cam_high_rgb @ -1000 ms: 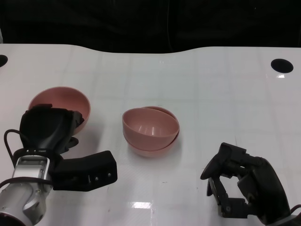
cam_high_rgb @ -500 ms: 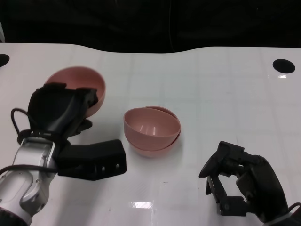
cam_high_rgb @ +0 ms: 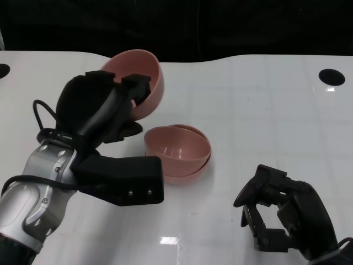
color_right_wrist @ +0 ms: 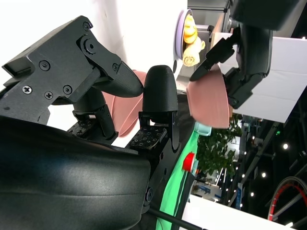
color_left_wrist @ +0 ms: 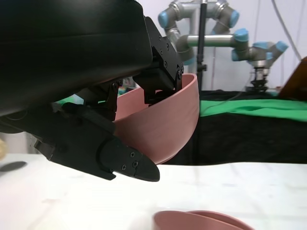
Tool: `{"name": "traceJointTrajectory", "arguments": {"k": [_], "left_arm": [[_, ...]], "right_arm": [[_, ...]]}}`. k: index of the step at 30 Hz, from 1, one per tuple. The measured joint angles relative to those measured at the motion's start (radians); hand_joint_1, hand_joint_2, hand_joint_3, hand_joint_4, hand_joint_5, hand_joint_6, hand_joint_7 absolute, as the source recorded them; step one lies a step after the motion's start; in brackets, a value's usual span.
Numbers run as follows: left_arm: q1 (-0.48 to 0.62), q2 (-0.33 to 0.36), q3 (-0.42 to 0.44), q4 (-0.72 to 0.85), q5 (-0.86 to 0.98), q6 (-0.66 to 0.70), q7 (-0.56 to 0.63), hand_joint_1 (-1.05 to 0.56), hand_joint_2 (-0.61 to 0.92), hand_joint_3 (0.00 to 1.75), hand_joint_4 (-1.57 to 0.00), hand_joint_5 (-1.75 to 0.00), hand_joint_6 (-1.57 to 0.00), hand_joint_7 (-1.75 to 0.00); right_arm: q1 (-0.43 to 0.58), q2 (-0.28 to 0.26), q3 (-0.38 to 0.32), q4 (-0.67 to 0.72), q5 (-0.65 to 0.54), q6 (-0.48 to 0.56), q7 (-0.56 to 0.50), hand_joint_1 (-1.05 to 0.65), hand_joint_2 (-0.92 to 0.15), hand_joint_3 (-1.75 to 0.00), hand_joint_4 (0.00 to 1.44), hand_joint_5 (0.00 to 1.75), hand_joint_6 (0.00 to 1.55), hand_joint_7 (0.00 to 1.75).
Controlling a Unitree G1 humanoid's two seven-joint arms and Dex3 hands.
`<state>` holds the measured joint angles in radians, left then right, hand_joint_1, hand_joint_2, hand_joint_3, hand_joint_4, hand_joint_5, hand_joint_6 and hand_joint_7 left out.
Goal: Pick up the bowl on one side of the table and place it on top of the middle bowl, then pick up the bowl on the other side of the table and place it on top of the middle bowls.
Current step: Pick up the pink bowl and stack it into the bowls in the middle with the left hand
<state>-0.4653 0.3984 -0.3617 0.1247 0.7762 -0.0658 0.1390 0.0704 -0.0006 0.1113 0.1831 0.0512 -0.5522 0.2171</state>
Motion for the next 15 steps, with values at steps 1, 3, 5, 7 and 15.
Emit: {"name": "traceJointTrajectory", "arguments": {"k": [1,3,5,7,15], "left_arm": [[-0.002,-0.005,0.000,0.000,-0.008,-0.013,-0.004,-0.21,0.65,0.64,-0.89,-1.75,-0.72,-1.57],[-0.012,-0.014,0.000,-0.003,-0.016,-0.031,-0.027,-0.23,0.58,0.79,-0.87,-1.75,-0.92,-0.73],[-0.020,-0.025,-0.001,-0.019,-0.029,-0.034,-0.061,-0.23,0.56,0.78,-0.85,-1.70,-0.99,-0.29],[-0.027,-0.036,-0.002,-0.024,-0.044,-0.039,-0.093,-0.21,0.54,0.80,-0.84,-1.71,-1.03,-0.55],[-0.047,-0.063,-0.022,0.077,-0.114,-0.124,-0.172,-0.22,0.51,0.92,-0.86,-1.75,-0.69,-1.74]], "right_arm": [[0.000,0.000,0.000,0.000,0.000,0.002,0.000,-0.09,-0.43,-1.33,0.87,1.63,0.82,1.30],[0.002,-0.002,0.000,-0.003,-0.001,0.009,0.000,-0.09,-0.43,-1.33,0.86,1.63,0.82,1.30],[0.005,-0.003,0.001,-0.007,-0.001,0.010,0.000,-0.09,-0.43,-1.33,0.86,1.63,0.82,1.30],[0.007,-0.004,0.001,-0.008,-0.002,0.010,0.001,-0.09,-0.43,-1.33,0.86,1.63,0.82,1.31],[0.013,-0.006,0.001,-0.009,-0.016,0.008,0.000,-0.10,-0.44,-1.31,0.85,1.63,0.82,1.31]]}}
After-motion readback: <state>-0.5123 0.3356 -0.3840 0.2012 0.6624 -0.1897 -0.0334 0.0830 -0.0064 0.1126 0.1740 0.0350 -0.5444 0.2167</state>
